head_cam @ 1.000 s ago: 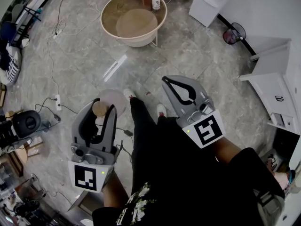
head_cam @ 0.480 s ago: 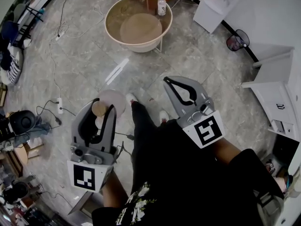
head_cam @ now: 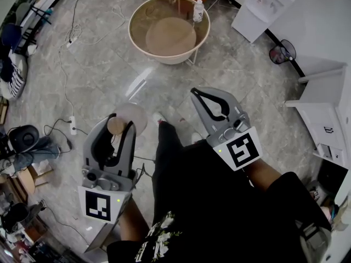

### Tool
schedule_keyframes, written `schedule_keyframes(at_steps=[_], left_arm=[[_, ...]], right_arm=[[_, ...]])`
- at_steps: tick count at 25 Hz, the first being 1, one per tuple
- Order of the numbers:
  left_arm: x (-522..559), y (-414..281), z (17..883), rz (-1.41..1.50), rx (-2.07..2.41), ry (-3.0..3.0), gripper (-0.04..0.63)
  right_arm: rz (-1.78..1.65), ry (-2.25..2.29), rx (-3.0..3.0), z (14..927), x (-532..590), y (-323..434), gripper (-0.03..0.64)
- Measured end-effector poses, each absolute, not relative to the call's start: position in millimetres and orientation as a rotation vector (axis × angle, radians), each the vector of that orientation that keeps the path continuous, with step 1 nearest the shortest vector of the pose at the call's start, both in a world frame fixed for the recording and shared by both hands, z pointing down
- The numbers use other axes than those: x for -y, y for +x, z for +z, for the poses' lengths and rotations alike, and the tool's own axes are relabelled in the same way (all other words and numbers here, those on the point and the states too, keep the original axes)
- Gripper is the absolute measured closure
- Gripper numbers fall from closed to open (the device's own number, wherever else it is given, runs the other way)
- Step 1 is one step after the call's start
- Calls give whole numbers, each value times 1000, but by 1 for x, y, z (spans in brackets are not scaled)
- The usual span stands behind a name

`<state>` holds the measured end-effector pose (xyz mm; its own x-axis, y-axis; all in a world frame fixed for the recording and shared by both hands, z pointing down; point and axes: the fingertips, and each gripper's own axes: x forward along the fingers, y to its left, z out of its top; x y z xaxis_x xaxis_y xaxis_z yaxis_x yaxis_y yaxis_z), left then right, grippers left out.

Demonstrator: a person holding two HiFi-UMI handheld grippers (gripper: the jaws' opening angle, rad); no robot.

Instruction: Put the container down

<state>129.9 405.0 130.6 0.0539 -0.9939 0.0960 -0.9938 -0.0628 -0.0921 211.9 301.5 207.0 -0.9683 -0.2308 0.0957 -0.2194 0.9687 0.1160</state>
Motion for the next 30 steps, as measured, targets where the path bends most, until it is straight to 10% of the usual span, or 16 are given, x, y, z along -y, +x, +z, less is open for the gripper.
schedule_keyframes(at_steps=[30], left_arm=[[-390, -156, 143, -233, -2066, -2365, 455]], right_arm=[[-199, 515, 2929, 214, -272, -53, 621]])
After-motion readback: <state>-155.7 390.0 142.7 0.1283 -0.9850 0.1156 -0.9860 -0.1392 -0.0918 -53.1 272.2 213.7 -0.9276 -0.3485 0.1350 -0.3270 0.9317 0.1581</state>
